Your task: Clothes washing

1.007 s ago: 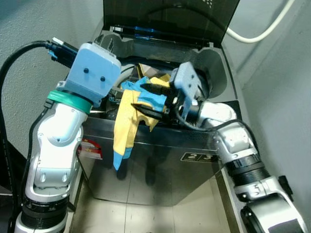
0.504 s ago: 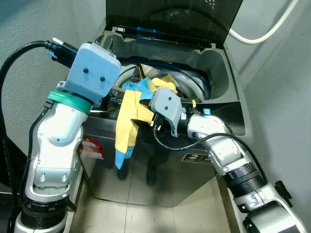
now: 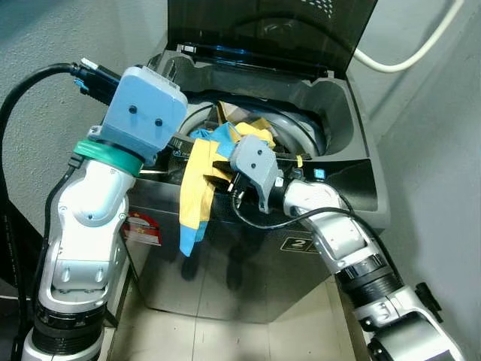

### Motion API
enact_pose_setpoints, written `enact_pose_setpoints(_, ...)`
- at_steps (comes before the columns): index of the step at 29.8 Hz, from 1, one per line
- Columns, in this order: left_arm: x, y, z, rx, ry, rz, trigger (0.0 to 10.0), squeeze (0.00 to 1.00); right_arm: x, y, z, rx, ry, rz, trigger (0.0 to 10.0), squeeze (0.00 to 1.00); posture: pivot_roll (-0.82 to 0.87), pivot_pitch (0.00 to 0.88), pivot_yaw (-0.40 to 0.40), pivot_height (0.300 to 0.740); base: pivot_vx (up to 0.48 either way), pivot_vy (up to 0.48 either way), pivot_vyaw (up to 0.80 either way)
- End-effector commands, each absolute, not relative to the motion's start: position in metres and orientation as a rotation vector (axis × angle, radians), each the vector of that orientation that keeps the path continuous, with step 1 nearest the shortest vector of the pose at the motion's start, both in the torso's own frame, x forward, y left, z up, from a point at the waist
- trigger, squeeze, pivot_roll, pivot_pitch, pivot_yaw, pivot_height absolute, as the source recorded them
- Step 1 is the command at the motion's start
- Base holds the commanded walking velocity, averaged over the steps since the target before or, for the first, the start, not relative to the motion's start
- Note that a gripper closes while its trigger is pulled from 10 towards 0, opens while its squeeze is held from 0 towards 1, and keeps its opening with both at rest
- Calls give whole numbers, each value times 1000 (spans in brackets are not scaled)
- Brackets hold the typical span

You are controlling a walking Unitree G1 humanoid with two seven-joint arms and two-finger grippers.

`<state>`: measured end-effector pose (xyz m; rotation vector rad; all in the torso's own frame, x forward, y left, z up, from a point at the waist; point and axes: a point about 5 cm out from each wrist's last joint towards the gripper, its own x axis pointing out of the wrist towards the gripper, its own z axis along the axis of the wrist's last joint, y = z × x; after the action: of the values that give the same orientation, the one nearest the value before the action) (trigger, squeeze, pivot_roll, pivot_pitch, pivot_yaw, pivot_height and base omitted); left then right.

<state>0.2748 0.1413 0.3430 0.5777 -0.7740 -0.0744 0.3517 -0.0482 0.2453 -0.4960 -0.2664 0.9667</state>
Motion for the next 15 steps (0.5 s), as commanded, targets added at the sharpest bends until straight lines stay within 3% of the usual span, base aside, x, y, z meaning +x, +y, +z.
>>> enact_pose_setpoints(1,273,138,341,584,-776,-89,10000,0,358,-59,229,-455,-174,914,0,0,187,187,-78,740,0,0,0)
enact_pose_setpoints(6,273,138,341,585,-776,-86,10000,0,365,-58,239,-386,-208,857,0,0,189,192,-80,740,0,0,0)
enact_pose_setpoints(9,272,138,341,584,-777,-85,10000,0,379,-60,259,-330,-269,719,0,0,194,197,-83,740,0,0,0)
enact_pose_setpoints(10,272,138,341,583,-777,-84,10000,0,388,-63,275,-320,-324,613,10000,0,195,200,-83,740,0,0,0)
enact_pose_setpoints(12,272,137,341,582,-777,-85,10000,0,393,-66,286,-313,-361,545,10000,0,195,200,-83,740,0,0,0)
enact_pose_setpoints(13,272,137,342,580,-779,-86,10000,0,404,-75,324,-326,-477,332,10000,0,199,201,-84,740,0,0,0)
enact_pose_setpoints(15,272,136,342,580,-780,-86,10000,0,406,-78,336,-332,-511,267,10000,0,199,201,-84,740,0,0,0)
